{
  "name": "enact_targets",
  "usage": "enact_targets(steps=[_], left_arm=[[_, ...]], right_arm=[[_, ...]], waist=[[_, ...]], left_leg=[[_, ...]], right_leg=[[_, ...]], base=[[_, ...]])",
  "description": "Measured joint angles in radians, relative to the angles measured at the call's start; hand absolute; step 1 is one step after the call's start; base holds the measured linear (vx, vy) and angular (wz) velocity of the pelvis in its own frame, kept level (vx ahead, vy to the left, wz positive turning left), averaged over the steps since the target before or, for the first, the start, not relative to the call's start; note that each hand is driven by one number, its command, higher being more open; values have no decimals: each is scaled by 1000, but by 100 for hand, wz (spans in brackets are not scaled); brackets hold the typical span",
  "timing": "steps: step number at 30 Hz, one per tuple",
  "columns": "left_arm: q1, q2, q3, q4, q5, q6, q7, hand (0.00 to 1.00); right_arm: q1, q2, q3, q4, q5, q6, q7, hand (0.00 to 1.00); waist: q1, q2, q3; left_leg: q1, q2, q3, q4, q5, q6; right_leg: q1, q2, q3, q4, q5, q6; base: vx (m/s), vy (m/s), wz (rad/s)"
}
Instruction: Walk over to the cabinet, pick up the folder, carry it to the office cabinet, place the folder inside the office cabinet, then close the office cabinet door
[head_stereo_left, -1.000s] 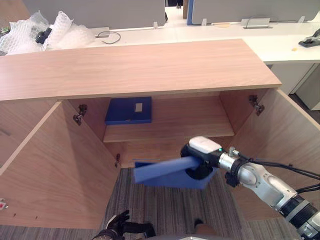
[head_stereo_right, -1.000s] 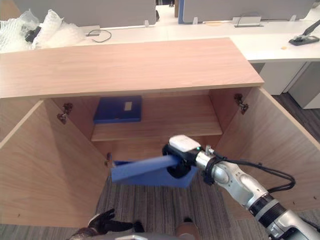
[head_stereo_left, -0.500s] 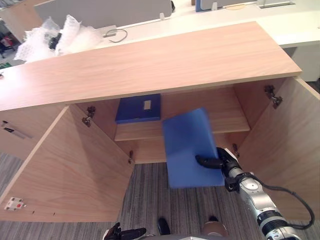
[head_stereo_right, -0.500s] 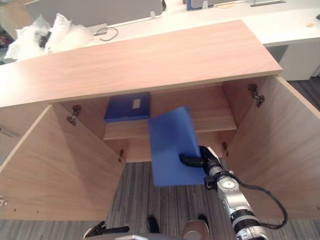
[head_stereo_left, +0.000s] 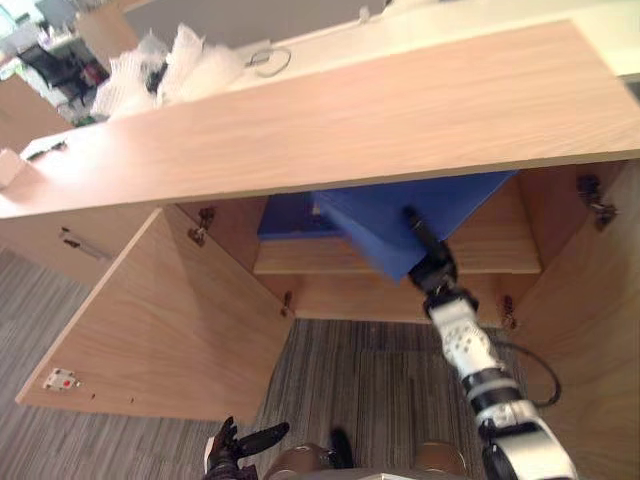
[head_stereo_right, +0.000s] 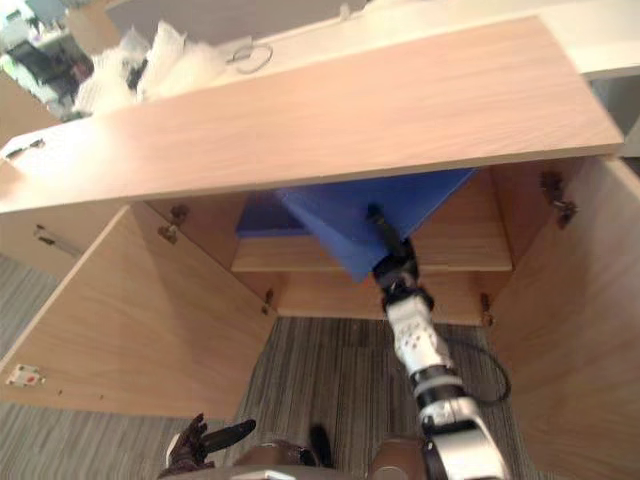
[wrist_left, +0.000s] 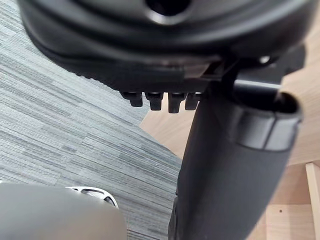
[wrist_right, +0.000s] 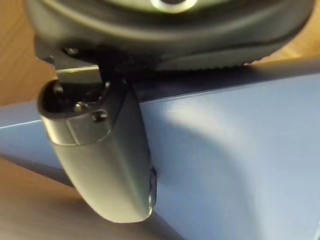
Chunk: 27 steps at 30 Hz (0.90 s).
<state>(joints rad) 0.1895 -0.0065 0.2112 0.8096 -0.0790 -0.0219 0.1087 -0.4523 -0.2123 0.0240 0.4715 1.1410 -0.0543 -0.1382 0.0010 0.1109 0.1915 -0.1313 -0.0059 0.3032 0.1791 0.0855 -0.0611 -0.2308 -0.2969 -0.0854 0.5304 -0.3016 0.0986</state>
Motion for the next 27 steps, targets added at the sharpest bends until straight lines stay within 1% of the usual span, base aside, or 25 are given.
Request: enact_targets(steps=[1,3,4,5,6,7,8,9,11,13,14,15,16,17,18,19,20,22,24,25,27], left_arm=[[0,-1,-5,-2,-2,-1,-1,100],[-1,-3,-26,-1,-11,-3,-2,100],[-1,-14,-48,-1,-12,-14,-5,100],[-2,-31,-67,-3,-29,-29,-7,100],[-5,-35,-75,-3,-32,-34,-8,100],[-16,-42,-83,-3,-38,-35,-8,100],[-22,-46,-86,-4,-49,-35,-7,100],[-23,-47,-88,-8,-57,-36,-7,100],[-23,-47,-90,-30,-73,-43,-6,100],[-24,-47,-100,-59,-87,-44,-5,100],[-26,-46,-106,-68,-88,-45,-5,100],[-35,-46,-116,-75,-88,-54,-4,100],[-56,-45,-124,-74,-88,-56,2,100],[-68,-45,-129,-74,-88,-57,4,100],[-89,-46,-131,-74,-88,-58,5,100],[-111,-46,-135,-75,-91,-60,7,100],[-120,-46,-139,-75,-100,-63,9,100],[-143,-46,-155,-79,-120,-66,14,100],[-147,-46,-155,-81,-134,-70,15,100],[-149,-46,-156,-81,-144,-76,17,100],[-156,-46,-156,-83,-148,-78,24,100]], right_arm=[[-41,-26,-19,29,1,0,0,0],[-112,-37,-94,68,41,-2,-14,0],[-177,-54,-167,107,39,-11,-35,0],[-244,-96,-222,150,39,-14,-57,0],[-271,-124,-232,164,37,-6,-63,0],[-316,-151,-231,171,38,-1,-68,0],[-366,-152,-247,171,37,-2,-88,0],[-391,-153,-254,173,36,-2,-104,0],[-459,-160,-283,175,37,-1,-129,0],[-547,-166,-298,175,37,0,-158,0],[-571,-168,-298,175,37,0,-161,0],[-622,-173,-298,175,37,2,-179,0],[-667,-182,-299,175,38,2,-196,0],[-688,-192,-299,175,38,2,-204,0],[-724,-211,-299,175,38,2,-219,0],[-755,-229,-307,175,38,1,-233,0],[-768,-235,-314,175,38,1,-239,0],[-801,-256,-322,176,39,-9,-268,0],[-801,-262,-322,179,39,-12,-283,0],[-801,-261,-322,195,39,-18,-297,0],[-801,-262,-334,224,40,-24,-315,0]], waist=[[-1,4,4],[-6,18,12],[-5,32,19],[0,49,28],[2,61,35],[5,79,54],[4,94,74],[3,99,84],[4,111,121],[10,134,158],[10,137,171],[15,144,191],[15,142,215],[15,150,222],[15,150,241],[15,148,255],[16,146,260],[21,144,269],[18,142,274],[15,136,280],[14,135,282]], left_leg=[[3,-6,2,-11,-12,17],[15,-17,5,-20,-26,39],[21,-27,8,-20,-38,53],[17,-37,12,-15,-52,59],[12,-40,12,-9,-64,62],[-3,-43,14,15,-94,69],[-27,-44,15,51,-126,74],[-44,-46,16,77,-144,79],[-100,-45,23,182,-201,85],[-178,-29,53,321,-281,90],[-200,-27,60,355,-296,93],[-239,-23,75,417,-326,98],[-282,-20,79,482,-350,109],[-303,-17,79,514,-361,112],[-342,-16,79,560,-384,117],[-383,-17,82,602,-400,114],[-399,-18,88,621,-407,121],[-460,-25,108,694,-436,133],[-484,-33,121,724,-449,140],[-504,-37,132,743,-458,138],[-525,-42,141,758,-461,138]], right_leg=[[-10,-5,-1,14,-3,4],[-13,-17,-3,38,-7,13],[-18,-30,-2,59,-11,19],[-36,-45,0,88,-16,27],[-48,-51,1,105,-19,32],[-73,-59,10,145,-26,40],[-107,-69,19,189,-35,44],[-126,-75,27,214,-41,46],[-182,-90,61,296,-60,52],[-266,-94,120,398,-85,63],[-288,-96,135,421,-91,65],[-331,-101,160,463,-104,71],[-369,-105,183,499,-119,87],[-385,-107,191,516,-125,93],[-419,-111,206,544,-139,111],[-448,-120,218,564,-159,119],[-462,-122,229,574,-168,123],[-526,-137,266,622,-197,136],[-556,-150,290,644,-215,142],[-585,-153,312,661,-219,148],[-614,-157,331,680,-222,153]], base=[[86,45,0],[40,45,-1],[-14,77,6],[-23,98,9],[-46,94,11],[-57,84,10],[-61,69,9],[-53,33,5],[-63,0,4],[-83,-7,-8],[-103,-4,-18],[-109,-2,-12],[-114,2,-7],[-101,11,4],[-107,23,14],[-106,31,14],[-102,45,10],[-85,62,6],[-38,64,5],[-12,58,0],[14,29,3]])
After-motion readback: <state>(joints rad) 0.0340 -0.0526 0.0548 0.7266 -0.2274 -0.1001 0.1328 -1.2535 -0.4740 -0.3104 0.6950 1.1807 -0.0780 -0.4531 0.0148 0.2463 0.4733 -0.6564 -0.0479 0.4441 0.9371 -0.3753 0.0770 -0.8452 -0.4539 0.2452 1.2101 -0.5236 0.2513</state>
